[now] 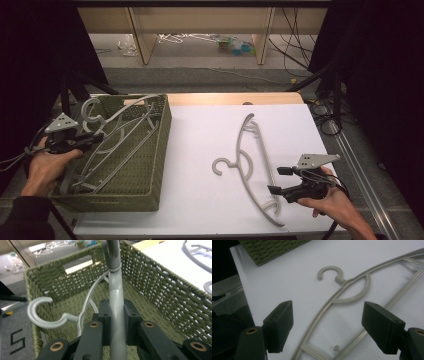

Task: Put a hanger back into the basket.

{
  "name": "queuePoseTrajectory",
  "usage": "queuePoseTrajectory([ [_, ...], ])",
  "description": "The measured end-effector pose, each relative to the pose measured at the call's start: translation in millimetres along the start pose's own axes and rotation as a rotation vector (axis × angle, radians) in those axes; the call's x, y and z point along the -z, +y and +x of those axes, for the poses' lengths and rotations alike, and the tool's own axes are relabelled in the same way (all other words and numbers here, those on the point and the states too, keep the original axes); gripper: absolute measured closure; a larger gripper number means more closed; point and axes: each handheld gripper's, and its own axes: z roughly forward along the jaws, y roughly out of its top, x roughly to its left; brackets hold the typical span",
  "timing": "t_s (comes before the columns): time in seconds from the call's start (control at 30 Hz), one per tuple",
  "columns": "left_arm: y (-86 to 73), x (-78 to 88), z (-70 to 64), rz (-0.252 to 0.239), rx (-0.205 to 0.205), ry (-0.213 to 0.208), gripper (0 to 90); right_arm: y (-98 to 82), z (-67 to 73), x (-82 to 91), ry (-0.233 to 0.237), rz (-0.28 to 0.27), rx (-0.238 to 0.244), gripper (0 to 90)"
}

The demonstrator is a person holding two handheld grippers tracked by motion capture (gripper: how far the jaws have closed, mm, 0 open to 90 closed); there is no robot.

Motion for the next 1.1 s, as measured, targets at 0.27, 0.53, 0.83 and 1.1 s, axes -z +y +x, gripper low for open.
queuePoseTrajectory([
  [0.27,-4.2,-22.2,-1.2,0.086,0.011,-0.034,78.8,-1.1,-0.2,-0.3,0.003,0.013,-0.007,25.9],
  [0.53,-12.6,-43.0,2.3,0.171,0.05,-0.045,78.9,-1.3,-1.5,-1.0,-0.003,0.007,-0.002,25.5],
  [0.83,-24.0,-52.1,9.4,0.214,0.121,-0.021,77.2,-2.1,-0.1,-2.6,0.002,0.014,0.002,25.5],
  [1.1,-32.9,-55.6,18.1,0.205,0.192,0.057,69.9,-1.5,0.5,-3.5,0.0,0.014,-0.009,25.3],
])
